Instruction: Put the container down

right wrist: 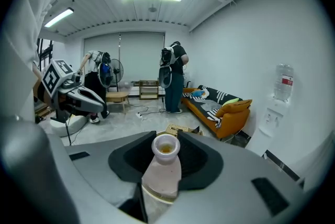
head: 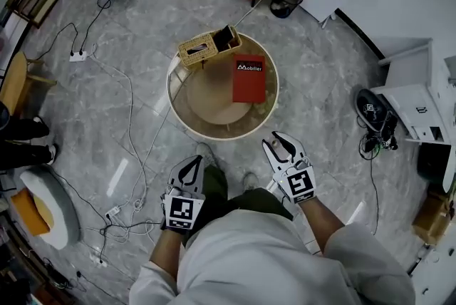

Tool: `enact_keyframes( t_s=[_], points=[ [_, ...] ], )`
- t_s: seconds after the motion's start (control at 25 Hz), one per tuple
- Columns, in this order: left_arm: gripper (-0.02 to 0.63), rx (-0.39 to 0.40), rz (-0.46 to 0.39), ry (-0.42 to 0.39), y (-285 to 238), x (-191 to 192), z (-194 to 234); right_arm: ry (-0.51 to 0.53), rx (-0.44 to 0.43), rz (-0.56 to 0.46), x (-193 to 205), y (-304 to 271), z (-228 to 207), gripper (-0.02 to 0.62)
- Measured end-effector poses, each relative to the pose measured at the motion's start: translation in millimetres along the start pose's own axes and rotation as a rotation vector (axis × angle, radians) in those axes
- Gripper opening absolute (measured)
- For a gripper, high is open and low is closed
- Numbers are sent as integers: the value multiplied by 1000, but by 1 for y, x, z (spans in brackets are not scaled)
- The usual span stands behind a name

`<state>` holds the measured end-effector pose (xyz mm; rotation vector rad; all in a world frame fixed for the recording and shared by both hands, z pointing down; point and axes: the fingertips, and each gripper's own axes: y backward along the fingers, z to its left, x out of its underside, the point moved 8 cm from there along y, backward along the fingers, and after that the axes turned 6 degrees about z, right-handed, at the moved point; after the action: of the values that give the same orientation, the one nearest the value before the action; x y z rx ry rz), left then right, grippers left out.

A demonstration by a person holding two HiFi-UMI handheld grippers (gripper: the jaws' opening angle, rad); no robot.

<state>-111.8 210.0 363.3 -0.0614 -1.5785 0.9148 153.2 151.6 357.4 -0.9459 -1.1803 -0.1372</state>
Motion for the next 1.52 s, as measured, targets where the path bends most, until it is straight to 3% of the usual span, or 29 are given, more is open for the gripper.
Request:
enact_keyframes(
  t_s=[0.28,0.44,0.88,1.08,1.52],
  points=[
    [8,67,43,11,-37,9,58,-11,27,13,-23,-84,-13,146],
    [8,66,77,14,-62,20,83,-15,19,28,-20,-137,-26,146],
    [8,-59,87,61,-150,21,129,-3,-100,80,35,-267,-62,146],
    [8,-103,154,162,-186,35,135,7,-153,103,61,-315,-73,146],
    [8,-120,244,230,-229,78,129,51,-217,129,114,-407,-88,146]
  ],
)
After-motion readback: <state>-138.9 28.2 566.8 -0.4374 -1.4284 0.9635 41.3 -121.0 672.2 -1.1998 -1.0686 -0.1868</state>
